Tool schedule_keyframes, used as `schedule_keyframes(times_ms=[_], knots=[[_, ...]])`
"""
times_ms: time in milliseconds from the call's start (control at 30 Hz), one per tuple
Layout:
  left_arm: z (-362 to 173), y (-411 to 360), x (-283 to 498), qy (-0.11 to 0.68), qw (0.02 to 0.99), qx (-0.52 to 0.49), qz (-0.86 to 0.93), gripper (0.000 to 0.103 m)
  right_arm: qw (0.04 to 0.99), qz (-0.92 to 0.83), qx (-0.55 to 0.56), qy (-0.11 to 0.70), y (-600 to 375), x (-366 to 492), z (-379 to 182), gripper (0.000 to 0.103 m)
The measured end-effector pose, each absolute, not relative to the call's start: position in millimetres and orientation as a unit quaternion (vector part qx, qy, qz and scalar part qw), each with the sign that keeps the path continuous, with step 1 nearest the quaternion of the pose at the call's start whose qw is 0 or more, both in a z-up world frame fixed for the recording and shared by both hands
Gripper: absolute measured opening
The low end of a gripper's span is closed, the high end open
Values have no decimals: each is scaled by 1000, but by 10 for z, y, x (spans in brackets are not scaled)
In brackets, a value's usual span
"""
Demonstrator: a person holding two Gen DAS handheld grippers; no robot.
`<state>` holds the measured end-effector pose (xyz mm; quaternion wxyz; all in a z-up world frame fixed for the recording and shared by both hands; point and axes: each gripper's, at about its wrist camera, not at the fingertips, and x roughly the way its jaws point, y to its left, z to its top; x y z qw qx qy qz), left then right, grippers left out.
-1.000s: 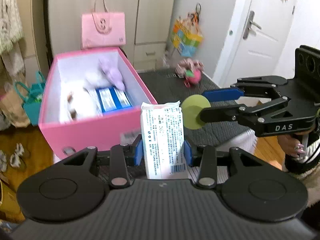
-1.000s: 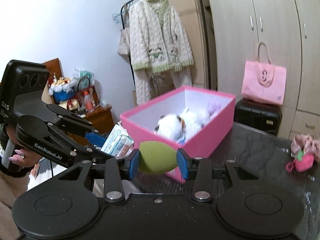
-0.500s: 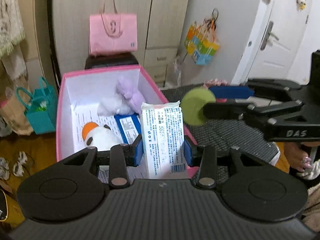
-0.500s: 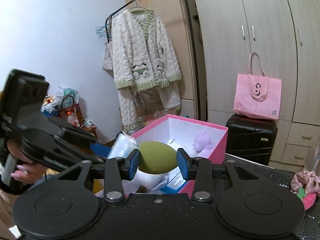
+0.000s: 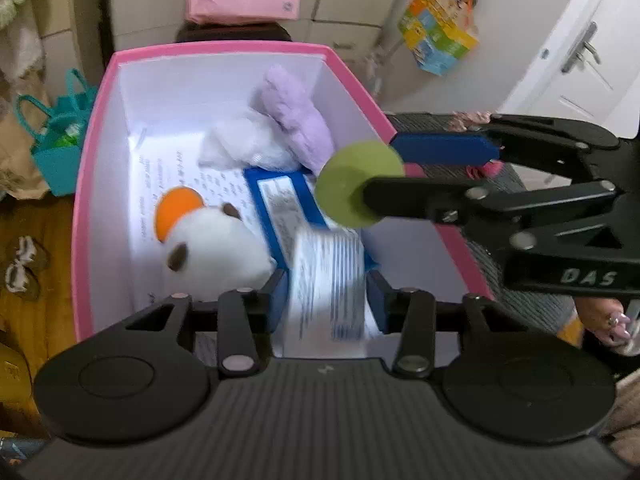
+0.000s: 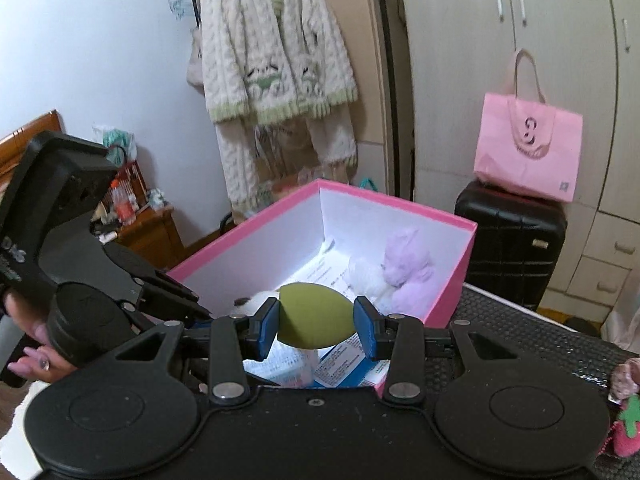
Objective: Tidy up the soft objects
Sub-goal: 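Open the left gripper to drop the tissue pack while the right gripper drops the sponge into the box, then grasp the pink strawberry pouch with the left gripper while the right gripper grasps the floral scrunchie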
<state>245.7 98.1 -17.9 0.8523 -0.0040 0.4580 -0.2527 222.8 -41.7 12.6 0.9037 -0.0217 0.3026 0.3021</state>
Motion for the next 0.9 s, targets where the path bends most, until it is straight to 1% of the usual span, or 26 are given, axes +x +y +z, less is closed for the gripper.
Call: schedule_keyframes(times_ms=[67, 133, 300, 467, 600, 900], knots=[[-137, 970, 2403, 431, 866, 20, -253, 51, 901, 301, -30, 311, -360, 2299, 81, 48], [-93, 977, 2337, 414, 873, 33, -254, 51, 902, 297, -32, 313, -337, 2337, 49, 50], [-3, 1048, 2230, 410, 875, 36, -257, 52, 900, 307, -3, 310, -460, 2322, 97, 50], [155, 1118, 2114, 400, 880, 29, -253, 54, 913, 292, 3, 285, -695, 2128, 306, 51], [327, 1124, 2007, 395, 882, 15, -256, 57, 926, 267, 4, 267, -985, 1909, 508, 55], [748, 807, 1718, 349, 894, 23, -279, 64, 943, 224, 11, 247, -1728, 1461, 842, 59]])
